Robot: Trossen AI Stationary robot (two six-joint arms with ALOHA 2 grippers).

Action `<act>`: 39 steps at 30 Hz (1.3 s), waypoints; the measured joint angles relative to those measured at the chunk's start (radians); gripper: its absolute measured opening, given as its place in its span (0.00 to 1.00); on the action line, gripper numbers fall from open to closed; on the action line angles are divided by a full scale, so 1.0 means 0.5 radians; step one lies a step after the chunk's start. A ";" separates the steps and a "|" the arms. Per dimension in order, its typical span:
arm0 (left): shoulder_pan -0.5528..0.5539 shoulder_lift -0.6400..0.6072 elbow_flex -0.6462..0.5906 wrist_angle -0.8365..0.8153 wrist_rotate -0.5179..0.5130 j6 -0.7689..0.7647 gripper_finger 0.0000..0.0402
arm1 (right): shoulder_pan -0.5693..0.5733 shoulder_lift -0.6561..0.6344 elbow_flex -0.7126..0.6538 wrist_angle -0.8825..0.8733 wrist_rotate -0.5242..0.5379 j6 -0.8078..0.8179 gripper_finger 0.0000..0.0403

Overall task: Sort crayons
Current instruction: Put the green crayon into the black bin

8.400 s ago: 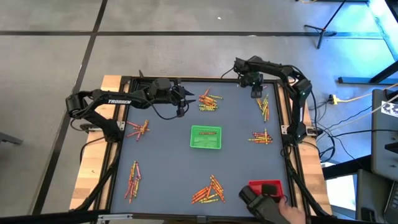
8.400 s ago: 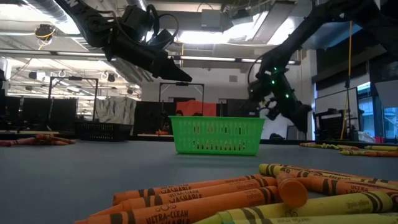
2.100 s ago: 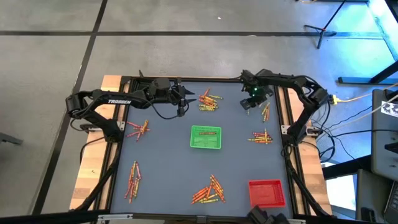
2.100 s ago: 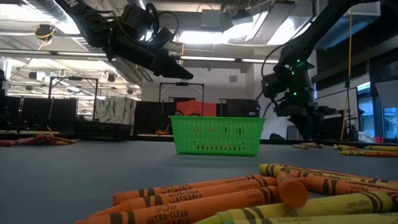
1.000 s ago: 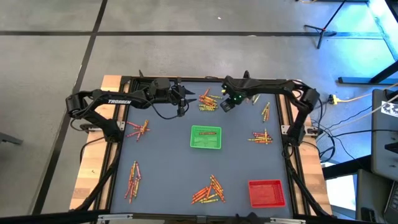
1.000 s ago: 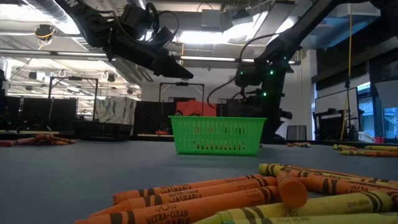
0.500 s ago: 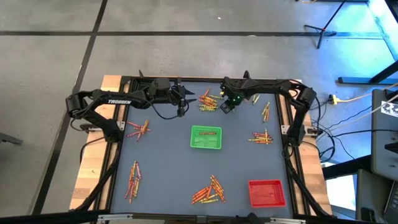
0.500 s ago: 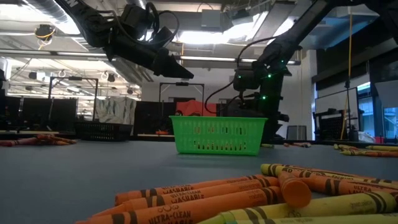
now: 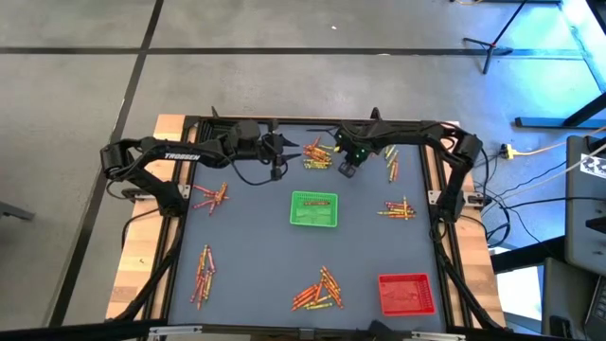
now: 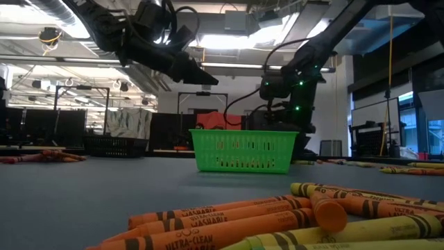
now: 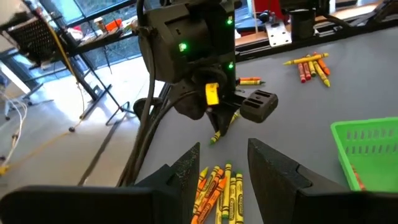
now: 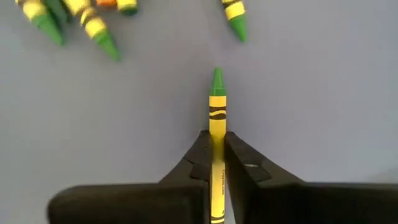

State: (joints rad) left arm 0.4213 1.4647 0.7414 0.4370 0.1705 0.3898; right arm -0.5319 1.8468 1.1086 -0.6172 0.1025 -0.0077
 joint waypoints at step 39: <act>-0.173 0.307 0.001 0.885 0.245 -0.291 0.30 | 0.509 -0.846 -0.931 2.503 -0.592 -0.668 0.03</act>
State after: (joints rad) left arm 0.3347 1.6184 0.7418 0.8796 0.2930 0.2442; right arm -0.2772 1.4237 0.6430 0.6344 -0.1938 -0.3419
